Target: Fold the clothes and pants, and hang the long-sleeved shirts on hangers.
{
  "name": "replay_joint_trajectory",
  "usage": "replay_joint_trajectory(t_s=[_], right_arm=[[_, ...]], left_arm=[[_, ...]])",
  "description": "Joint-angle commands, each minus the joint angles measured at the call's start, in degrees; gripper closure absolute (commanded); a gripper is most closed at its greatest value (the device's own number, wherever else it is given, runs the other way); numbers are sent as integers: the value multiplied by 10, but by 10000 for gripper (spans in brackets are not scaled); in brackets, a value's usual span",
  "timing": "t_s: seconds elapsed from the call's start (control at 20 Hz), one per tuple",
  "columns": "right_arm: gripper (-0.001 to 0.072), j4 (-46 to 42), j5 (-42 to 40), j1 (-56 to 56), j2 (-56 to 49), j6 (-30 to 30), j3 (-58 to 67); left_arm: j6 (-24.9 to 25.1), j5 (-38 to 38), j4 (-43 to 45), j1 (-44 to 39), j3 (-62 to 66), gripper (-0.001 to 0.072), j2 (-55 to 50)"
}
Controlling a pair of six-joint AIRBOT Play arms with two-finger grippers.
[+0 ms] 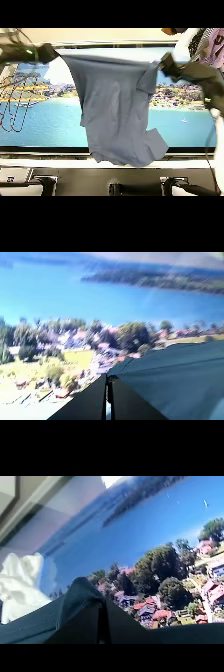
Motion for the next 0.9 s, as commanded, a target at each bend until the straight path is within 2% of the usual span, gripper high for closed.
replay_joint_trajectory(t_s=[0.0, 0.25, 0.3, 0.4, 0.45, 0.5, 0.75, 0.85], right_arm=[[682, 22, 45, 39, -118, 9, 1], [670, 20, 83, 66, -165, 11, 0], [591, 19, 76, 64, -163, 10, 1], [329, 17, 37, 50, -148, 10, 1], [239, 11, -1, 35, -134, 10, 1], [215, -1, -56, 10, -114, 10, 1], [232, -163, -376, -139, -1, 10, -10], [226, -203, -430, -175, 54, 10, -65]], left_arm=[[-17, -3, -9, -5, 1, 694, -111], [-17, -5, -14, -19, 1, 694, -172], [-17, -5, -14, -21, 1, 694, -174], [-17, -6, -14, -21, 1, 694, -174], [-17, -9, -14, -19, 1, 694, -173], [-17, -17, -14, -16, 1, 694, -173], [-17, -85, -14, -2, 1, 694, -172], [-17, -108, -14, 0, 1, 694, -172]])
